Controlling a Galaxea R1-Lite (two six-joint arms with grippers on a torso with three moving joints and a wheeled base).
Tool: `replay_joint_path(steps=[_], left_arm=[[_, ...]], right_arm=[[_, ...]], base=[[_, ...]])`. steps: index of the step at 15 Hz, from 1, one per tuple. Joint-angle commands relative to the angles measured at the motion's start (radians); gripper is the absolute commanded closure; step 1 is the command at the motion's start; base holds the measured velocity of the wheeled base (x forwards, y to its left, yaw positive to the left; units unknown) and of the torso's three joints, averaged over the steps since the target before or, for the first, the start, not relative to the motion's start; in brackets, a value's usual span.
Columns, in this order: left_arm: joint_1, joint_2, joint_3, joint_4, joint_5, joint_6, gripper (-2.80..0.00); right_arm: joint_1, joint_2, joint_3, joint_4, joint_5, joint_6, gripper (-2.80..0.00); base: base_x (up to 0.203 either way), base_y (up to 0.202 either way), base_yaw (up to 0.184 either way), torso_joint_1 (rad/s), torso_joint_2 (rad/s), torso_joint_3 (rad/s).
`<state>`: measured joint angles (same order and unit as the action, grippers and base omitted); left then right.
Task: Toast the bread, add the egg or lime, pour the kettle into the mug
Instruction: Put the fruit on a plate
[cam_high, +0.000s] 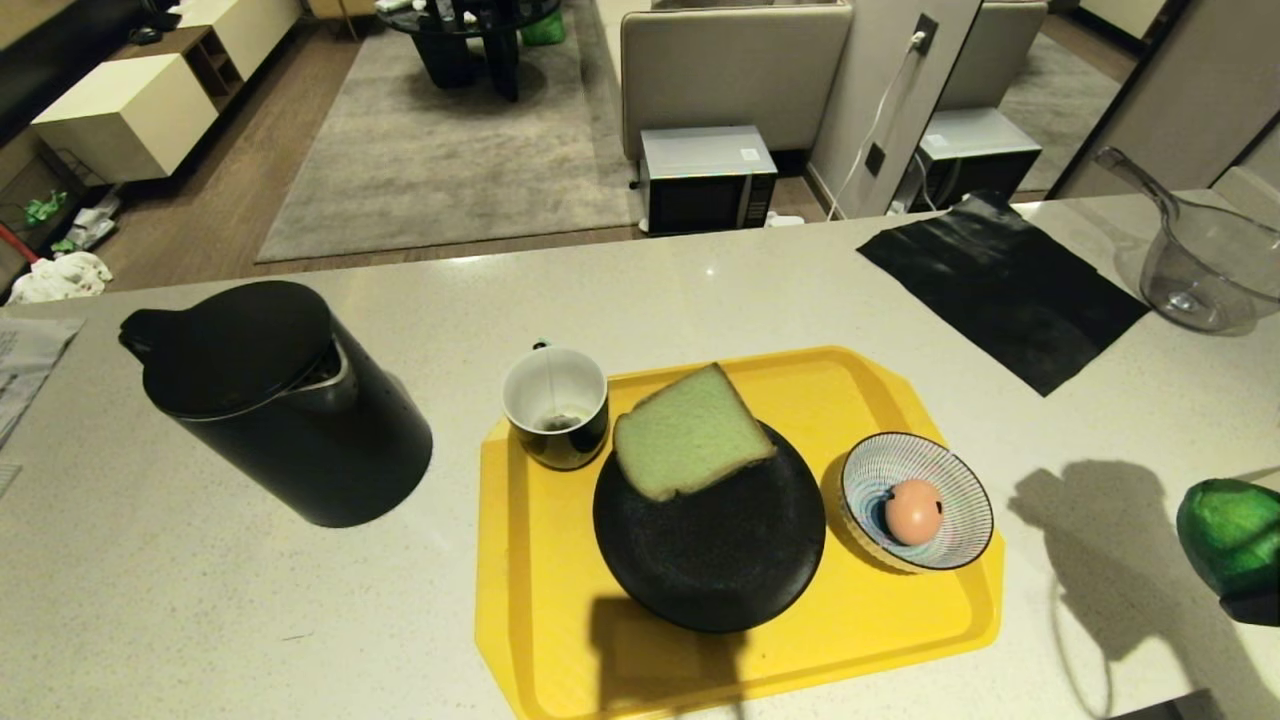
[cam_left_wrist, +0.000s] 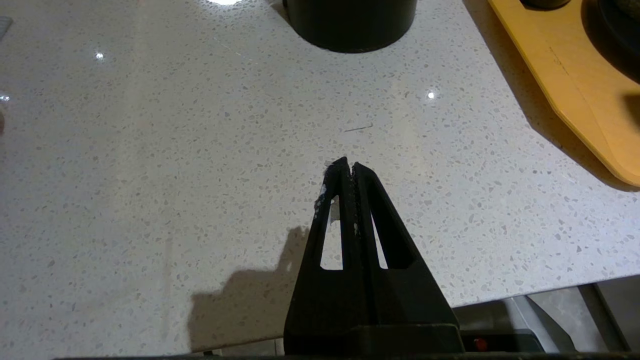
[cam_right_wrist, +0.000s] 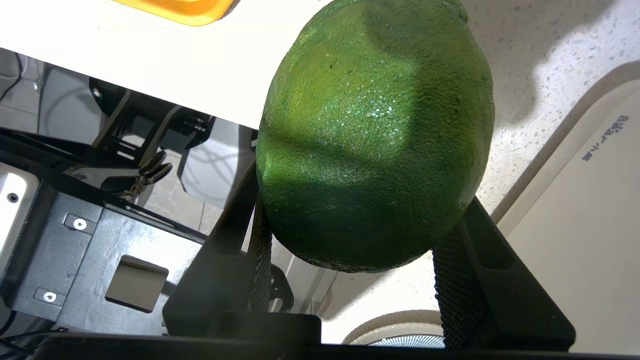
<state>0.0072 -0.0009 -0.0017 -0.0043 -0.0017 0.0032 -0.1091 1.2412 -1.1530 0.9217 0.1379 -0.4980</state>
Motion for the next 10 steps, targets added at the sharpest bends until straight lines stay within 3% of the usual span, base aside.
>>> replay_joint_path(steps=[1,10], left_arm=[[0.0,-0.001,0.0,0.0,0.0,0.0,0.0],[0.0,-0.001,0.0,0.0,0.0,0.0,0.0]], right_arm=[[0.002,0.004,-0.002,0.003,0.003,-0.008,0.0],[0.019,0.009,-0.037,0.005,0.0,-0.013,0.0]], base=[[0.0,0.0,0.0,0.0,0.0,0.0],[0.0,0.0,0.0,0.0,0.0,0.0]])
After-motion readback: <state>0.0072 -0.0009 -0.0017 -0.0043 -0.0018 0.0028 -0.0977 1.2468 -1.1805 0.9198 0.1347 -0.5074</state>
